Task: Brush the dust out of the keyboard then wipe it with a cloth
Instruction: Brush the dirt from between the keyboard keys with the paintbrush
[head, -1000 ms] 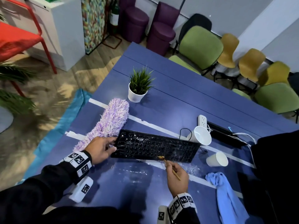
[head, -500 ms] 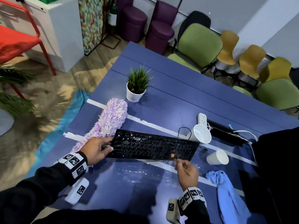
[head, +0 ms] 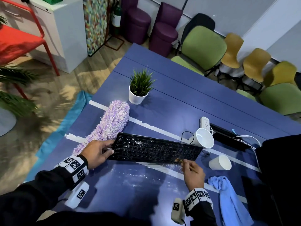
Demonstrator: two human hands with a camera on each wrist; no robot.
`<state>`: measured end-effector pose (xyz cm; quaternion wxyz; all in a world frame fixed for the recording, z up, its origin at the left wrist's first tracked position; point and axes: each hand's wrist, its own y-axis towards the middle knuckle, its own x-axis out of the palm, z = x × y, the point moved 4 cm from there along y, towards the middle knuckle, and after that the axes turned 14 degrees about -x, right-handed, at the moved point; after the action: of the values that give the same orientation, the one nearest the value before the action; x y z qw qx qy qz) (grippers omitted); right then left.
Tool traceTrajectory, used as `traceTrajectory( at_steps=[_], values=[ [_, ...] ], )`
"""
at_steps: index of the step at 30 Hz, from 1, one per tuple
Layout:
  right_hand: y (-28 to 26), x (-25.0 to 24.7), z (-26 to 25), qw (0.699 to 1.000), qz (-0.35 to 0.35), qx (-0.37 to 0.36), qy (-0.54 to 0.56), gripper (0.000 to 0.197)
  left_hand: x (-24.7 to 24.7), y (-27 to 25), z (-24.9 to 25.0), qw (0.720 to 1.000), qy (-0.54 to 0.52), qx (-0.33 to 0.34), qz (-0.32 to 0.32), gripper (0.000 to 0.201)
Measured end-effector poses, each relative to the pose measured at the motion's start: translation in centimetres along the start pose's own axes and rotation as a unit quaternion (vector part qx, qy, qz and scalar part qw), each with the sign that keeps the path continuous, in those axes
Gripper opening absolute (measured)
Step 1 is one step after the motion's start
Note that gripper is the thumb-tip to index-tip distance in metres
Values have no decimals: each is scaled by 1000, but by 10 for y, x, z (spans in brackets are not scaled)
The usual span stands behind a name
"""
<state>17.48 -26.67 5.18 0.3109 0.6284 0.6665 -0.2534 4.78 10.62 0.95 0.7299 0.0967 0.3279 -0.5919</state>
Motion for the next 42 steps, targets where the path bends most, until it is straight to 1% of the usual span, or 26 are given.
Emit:
traceTrajectory(
  at_steps=[1, 3, 4, 6, 7, 8, 10, 11, 13, 14, 16, 19, 20, 22, 24, 25, 28, 30, 31, 34, 37, 38, 40, 41, 42],
  values=[
    [2, 1, -1, 1000, 11, -12, 5, 17, -1, 1, 0, 1000, -2, 0, 2, 31],
    [2, 3, -2, 1000, -10, -13, 9, 16, -1, 2, -2, 1000, -6, -1, 0, 30],
    [3, 3, -2, 1000, -8, -7, 12, 16, -1, 4, -3, 1000, -3, -2, -2, 31],
    [6, -5, -2, 999, 41, 5, 14, 17, 1, 5, -6, 1000, 9, -3, -2, 33],
    [9, -7, 0, 998, 55, 7, 13, 17, 1, 6, -7, 1000, 9, -4, 0, 34],
    [11, -6, 1, 999, 35, 11, 10, 18, 1, 6, -8, 1000, 7, -6, 4, 37],
    [10, 3, 6, 999, -31, 19, -3, 22, 0, 5, -8, 1000, 13, -3, 10, 40],
    [10, 4, 9, 999, -26, 22, -8, 22, 1, 5, -7, 1000, 16, -3, 9, 40],
    [12, 1, 13, 1000, 22, 19, -2, 17, 0, 5, -6, 1000, 16, -5, 9, 39],
    [13, 0, 13, 1000, 24, 17, -2, 17, 0, 5, -7, 1000, 19, -7, 12, 37],
    [12, 3, 9, 1000, -9, 23, -10, 19, -2, 5, -11, 1000, 15, -12, 10, 36],
    [15, -5, 10, 999, 33, 32, -11, 18, 0, 5, -11, 1000, 14, -8, -2, 34],
    [18, -5, 13, 999, 19, 39, -13, 19, -1, 5, -9, 1000, 9, -7, -6, 33],
    [19, 3, 20, 998, -34, 54, -17, 22, -3, 4, -7, 1000, 5, -4, -6, 30],
    [17, 2, 25, 998, -15, 59, -18, 19, -3, 3, -8, 1000, 3, 0, -10, 28],
    [16, 1, 24, 998, -3, 57, 3, 18, -1, 3, -8, 1000, 2, 3, -14, 29],
    [19, 0, 13, 986, -8, 42, 160, 17, 3, 8, -6, 1000, 18, 12, -1, 38],
    [34, -2, -3, 977, 45, 18, 206, 16, -4, 16, -7, 1000, 13, 13, 16, 41],
    [36, -2, -6, 973, 58, 14, 221, 15, -3, 17, -10, 1000, 15, 14, 12, 40],
    [35, 4, -13, 978, 34, 2, 204, 15, -5, 17, -13, 1000, 12, 10, -2, 34],
    [34, 0, -2, 979, 103, 12, 175, 16, -4, 15, -14, 1000, 20, 18, -4, 32],
    [35, -1, -2, 980, 96, 15, 176, 16, -4, 13, -12, 1000, 20, 15, -6, 34],
    [37, 2, -5, 983, 40, 14, 180, 15, -4, 12, -13, 1000, 7, 10, -13, 35],
    [36, 5, -6, 982, 31, 11, 185, 14, -5, 11, -14, 1000, 2, 11, -15, 35],
    [36, 5, -7, 981, 43, 11, 191, 14, -6, 11, -14, 1000, 0, 13, -18, 36]
  ],
)
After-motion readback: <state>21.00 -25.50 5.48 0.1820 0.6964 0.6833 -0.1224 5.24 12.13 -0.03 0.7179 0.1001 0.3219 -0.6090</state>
